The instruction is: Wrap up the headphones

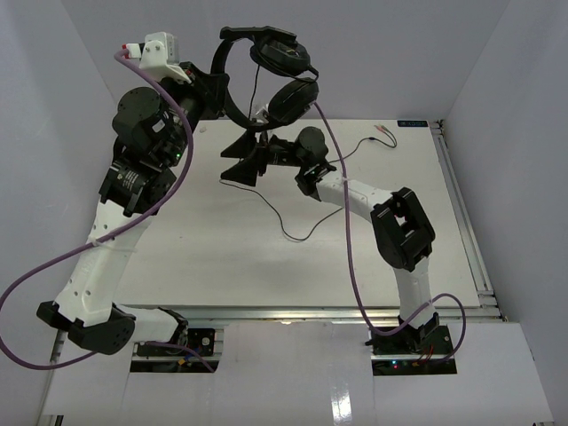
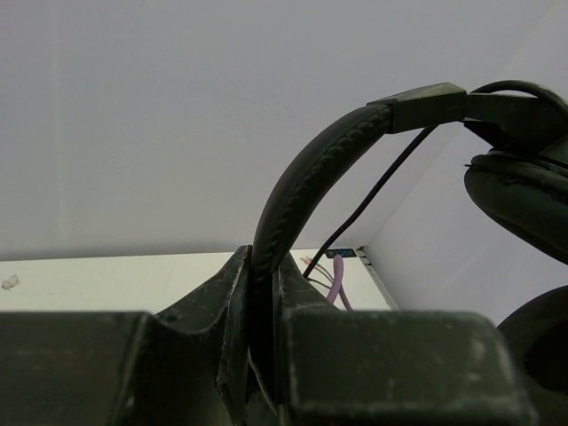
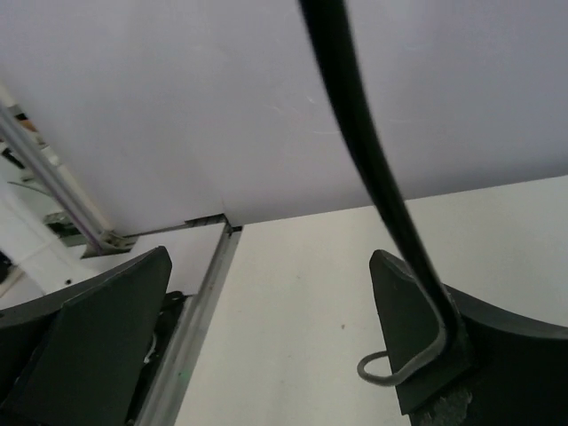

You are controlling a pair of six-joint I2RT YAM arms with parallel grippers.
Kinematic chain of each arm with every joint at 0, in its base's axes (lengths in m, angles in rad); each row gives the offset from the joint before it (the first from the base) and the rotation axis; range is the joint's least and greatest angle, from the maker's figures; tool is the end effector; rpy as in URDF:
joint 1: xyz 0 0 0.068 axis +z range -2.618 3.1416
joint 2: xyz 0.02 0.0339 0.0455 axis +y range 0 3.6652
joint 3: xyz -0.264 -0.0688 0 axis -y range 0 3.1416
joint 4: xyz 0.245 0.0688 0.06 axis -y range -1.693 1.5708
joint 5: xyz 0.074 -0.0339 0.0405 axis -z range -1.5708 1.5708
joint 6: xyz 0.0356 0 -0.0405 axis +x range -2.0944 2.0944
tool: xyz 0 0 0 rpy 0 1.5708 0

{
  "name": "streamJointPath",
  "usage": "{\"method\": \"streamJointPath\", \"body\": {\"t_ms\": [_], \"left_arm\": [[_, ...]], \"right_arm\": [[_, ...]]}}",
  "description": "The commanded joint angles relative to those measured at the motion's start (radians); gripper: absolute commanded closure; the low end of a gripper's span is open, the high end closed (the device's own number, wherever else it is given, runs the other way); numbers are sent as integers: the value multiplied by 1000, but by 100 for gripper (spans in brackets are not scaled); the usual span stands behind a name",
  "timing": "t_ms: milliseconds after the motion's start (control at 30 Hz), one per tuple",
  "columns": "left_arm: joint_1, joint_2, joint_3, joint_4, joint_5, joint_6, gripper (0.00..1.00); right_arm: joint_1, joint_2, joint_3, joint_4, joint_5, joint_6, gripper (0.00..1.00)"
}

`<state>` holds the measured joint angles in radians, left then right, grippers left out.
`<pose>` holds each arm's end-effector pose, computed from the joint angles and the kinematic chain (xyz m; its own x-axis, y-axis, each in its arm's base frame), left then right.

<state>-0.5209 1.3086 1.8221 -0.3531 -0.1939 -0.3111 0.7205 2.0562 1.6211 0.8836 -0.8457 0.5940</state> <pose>0.2142 -0.1150 0.5585 0.0329 -0.3652 -0.9304 0.3502 0.8760 -0.3315 0.3421 0.3358 0.3405 -0.2585 0.2670 -0.9284 -0.9650 -0.1158 0.2354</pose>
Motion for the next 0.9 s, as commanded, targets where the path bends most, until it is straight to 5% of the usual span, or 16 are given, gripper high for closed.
{"method": "streamJointPath", "body": {"t_ms": [0,300,533,600,867], "left_arm": [[-5,-50,14,41,45,-80,100],[-5,-40,26,39,-7,-67,100],[-5,-12,63,38,-52,-25,100],[-5,2,82,37,-73,-5,100],[2,90,88,76,-223,124,100]], "right_arm": [[29,4,-102,641,-66,337,0],[144,-107,-221,952,-21,588,30],[208,-327,-419,908,-129,492,46],[227,-409,-476,829,-172,417,59],[172,-597,-642,182,-275,-31,64]]}}
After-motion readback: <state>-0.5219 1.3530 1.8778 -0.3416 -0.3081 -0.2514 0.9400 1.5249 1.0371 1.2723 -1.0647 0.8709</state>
